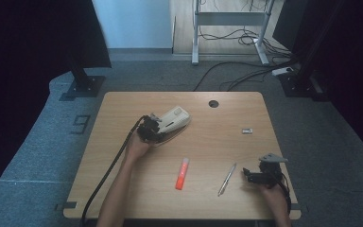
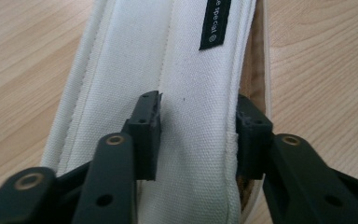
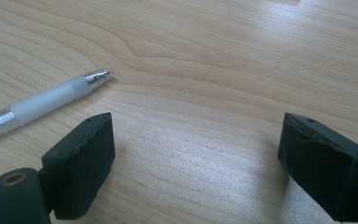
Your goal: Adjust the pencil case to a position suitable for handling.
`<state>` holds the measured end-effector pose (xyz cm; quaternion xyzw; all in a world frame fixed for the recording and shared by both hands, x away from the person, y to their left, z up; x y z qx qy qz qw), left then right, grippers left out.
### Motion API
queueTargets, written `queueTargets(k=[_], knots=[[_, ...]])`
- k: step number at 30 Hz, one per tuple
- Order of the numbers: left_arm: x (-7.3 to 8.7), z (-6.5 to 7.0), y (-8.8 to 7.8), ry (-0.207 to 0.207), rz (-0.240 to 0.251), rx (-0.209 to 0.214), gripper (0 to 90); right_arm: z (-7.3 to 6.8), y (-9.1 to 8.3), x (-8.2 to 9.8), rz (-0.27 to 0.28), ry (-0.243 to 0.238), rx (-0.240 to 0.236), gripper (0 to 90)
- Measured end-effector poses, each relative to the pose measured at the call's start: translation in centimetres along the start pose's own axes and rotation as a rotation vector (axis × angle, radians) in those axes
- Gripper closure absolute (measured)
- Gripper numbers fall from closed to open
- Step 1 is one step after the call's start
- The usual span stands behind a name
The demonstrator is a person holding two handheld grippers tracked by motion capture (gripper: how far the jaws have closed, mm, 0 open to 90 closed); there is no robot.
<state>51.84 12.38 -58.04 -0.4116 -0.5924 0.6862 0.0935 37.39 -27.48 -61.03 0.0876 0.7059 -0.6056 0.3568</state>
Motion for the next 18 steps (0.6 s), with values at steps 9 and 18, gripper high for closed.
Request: queueTargets(k=[9, 18], knots=[[1.3, 0.6, -1.5, -0.011, -0.024, 0.083, 67.5, 0.0, 0.0, 0.0, 0.000, 0.000, 0.002, 10.5], [3.1, 1.0, -3.0, -0.052, 0.008, 0.151, 70.0, 0.0, 0.0, 0.0, 0.000, 0.000, 0.002, 10.5]])
Point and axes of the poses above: each handheld gripper's, and its own axes: y roughly forward along the jaws, x roughly out of its underside, z roughly to its right, the point moved 8 cm from there along y, roughly forward along the jaws, and after that the axes turned 10 degrees about -z, right-handed, at the moved point
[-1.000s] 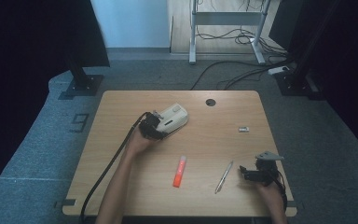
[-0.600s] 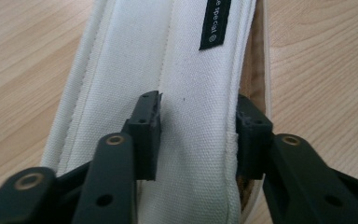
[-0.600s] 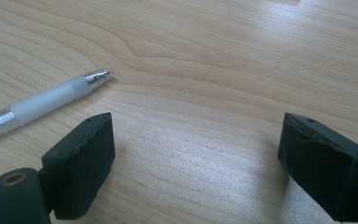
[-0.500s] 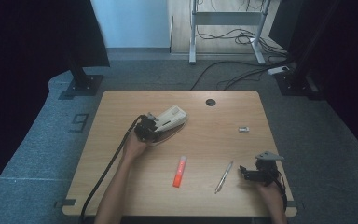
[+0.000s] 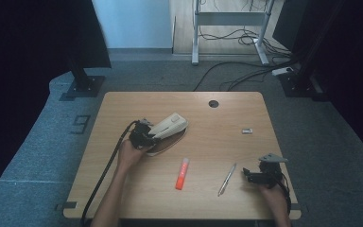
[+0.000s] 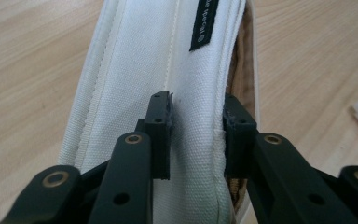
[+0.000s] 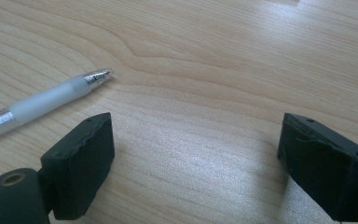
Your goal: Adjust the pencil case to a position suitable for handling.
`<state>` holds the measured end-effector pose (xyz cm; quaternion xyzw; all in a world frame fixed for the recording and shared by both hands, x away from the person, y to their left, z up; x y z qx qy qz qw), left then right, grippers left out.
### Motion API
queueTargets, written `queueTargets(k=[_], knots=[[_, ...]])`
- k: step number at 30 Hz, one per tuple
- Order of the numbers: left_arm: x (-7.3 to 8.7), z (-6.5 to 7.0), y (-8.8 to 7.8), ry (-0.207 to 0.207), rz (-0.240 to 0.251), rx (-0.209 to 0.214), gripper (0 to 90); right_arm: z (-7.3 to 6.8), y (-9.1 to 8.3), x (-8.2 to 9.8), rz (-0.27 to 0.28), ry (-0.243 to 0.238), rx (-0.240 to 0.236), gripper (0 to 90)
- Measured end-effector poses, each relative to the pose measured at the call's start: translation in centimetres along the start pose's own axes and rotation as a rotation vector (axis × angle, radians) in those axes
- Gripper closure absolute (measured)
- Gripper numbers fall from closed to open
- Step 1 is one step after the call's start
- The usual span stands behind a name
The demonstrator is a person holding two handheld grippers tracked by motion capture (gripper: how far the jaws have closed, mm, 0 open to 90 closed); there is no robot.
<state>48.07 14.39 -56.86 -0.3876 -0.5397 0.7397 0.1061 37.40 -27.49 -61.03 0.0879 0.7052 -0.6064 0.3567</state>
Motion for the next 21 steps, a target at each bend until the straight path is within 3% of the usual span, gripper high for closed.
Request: queueTargets(k=[6, 13, 21], knots=[[0.9, 0.4, -1.0, -0.039, 0.045, 0.040, 72.8, 0.0, 0.0, 0.0, 0.000, 0.000, 0.000, 10.5], [2.1, 0.8, -2.0, -0.047, 0.073, 0.043, 74.2, 0.0, 0.0, 0.0, 0.000, 0.001, 0.000, 10.5], [3.3, 0.9, -2.8, -0.065, 0.119, 0.102, 73.9, 0.0, 0.0, 0.0, 0.000, 0.007, 0.005, 10.5]])
Point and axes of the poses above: each handheld gripper's, and its own axes: y roughly forward along the jaws, x roughly out of its underside, z roughly to its right, the point moved 8 cm from there along y, roughly forward along the jaws, and after that the axes turned 10 degrees about -z, right-handed, at the moved point
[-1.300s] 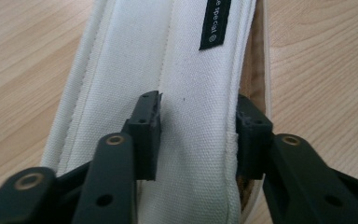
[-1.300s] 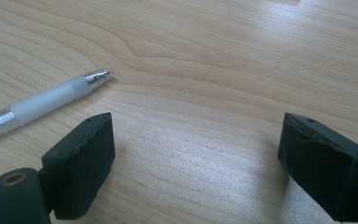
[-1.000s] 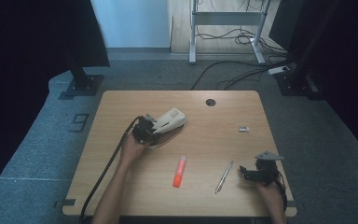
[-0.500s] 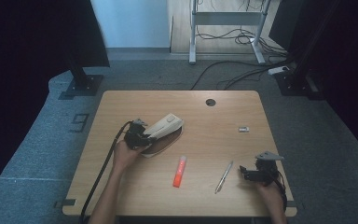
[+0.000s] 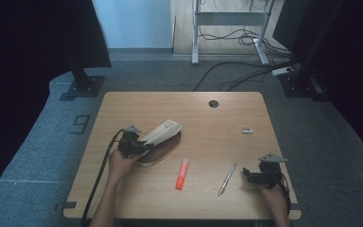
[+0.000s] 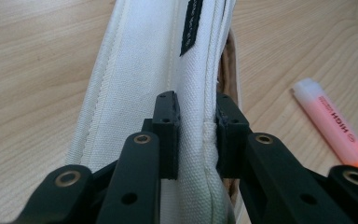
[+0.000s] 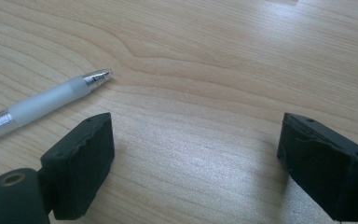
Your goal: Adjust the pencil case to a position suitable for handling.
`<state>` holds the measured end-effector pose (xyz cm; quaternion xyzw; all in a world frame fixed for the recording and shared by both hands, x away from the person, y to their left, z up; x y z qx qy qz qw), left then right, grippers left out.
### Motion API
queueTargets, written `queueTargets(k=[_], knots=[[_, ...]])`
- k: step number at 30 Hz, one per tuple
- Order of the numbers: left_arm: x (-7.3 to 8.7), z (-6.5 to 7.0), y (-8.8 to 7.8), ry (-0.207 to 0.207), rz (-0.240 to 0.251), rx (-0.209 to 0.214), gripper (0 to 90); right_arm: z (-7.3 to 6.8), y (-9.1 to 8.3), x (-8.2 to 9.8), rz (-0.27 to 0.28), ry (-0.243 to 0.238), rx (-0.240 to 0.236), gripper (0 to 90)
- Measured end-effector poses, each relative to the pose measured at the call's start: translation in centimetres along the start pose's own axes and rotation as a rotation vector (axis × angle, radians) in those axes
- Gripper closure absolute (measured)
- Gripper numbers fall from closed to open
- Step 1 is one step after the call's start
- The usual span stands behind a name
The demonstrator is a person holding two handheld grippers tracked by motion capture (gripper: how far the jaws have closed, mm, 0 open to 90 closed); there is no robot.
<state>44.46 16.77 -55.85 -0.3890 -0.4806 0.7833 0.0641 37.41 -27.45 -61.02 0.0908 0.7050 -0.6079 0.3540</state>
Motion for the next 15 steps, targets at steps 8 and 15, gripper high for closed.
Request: queueTargets(k=[8, 15], knots=[[0.28, -0.33, -0.65, -0.022, 0.027, 0.048, 74.4, -0.04, 0.00, 0.01, -0.001, 0.000, -0.004, 10.3], [0.22, -0.53, -1.02, -0.052, 0.062, 0.060, 75.3, -0.11, 0.03, -0.02, -0.004, -0.008, -0.010, 9.3]])
Point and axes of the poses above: each handheld gripper's, and its own axes: y roughly forward along the jaws, x roughly out of its underside, z roughly to its right, the point moved 8 cm from there along y, roughly forward along the jaws, and after that the axes turned 10 degrees about -z, right-handed, at the moved point
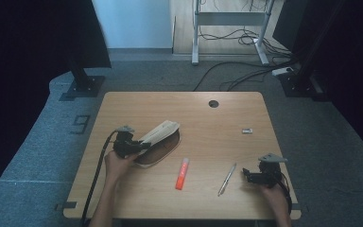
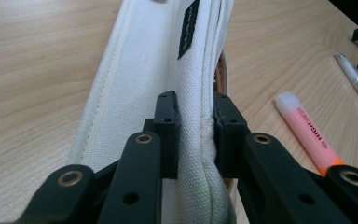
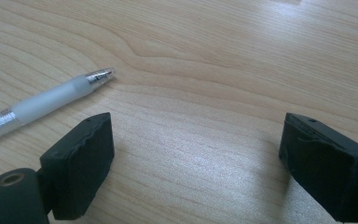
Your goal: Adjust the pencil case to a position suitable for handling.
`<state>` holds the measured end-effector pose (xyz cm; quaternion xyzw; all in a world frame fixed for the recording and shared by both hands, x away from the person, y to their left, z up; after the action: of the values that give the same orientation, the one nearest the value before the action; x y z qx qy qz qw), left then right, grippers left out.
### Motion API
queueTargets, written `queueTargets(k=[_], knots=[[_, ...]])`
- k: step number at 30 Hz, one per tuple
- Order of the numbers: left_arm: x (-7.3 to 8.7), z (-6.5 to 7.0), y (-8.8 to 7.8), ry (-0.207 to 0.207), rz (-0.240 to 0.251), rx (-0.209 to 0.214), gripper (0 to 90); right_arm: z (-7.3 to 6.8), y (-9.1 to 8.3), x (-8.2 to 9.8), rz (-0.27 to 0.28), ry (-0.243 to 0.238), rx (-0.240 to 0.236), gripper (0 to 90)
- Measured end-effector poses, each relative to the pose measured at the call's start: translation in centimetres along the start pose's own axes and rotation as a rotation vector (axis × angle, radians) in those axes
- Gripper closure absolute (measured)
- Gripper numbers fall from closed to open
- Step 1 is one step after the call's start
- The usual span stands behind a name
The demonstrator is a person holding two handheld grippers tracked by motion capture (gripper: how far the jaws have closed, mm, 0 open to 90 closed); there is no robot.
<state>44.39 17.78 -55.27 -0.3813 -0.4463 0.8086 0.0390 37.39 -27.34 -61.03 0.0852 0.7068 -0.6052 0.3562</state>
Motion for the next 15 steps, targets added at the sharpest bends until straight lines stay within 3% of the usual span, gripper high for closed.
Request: queueTargets(k=[10, 15], knots=[[-0.1, 0.0, -0.1, 0.001, 0.013, 0.003, 75.0, -0.1, -0.3, -0.9, -0.022, -0.005, -0.040, 9.7], [-0.1, 0.0, -0.1, 0.006, 0.018, 0.001, 74.9, 0.2, -0.6, -1.7, -0.007, -0.014, -0.032, 8.6]])
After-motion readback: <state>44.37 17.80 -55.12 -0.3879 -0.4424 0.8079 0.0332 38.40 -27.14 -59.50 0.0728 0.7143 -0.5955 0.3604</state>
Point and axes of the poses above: each handheld gripper's, and its own axes: y roughly forward along the jaws, x roughly out of its underside, z roughly to its right, the point moved 8 cm from there along y, roughly forward along the jaws, and after that the axes turned 10 degrees about -z, right-handed, at the moved point
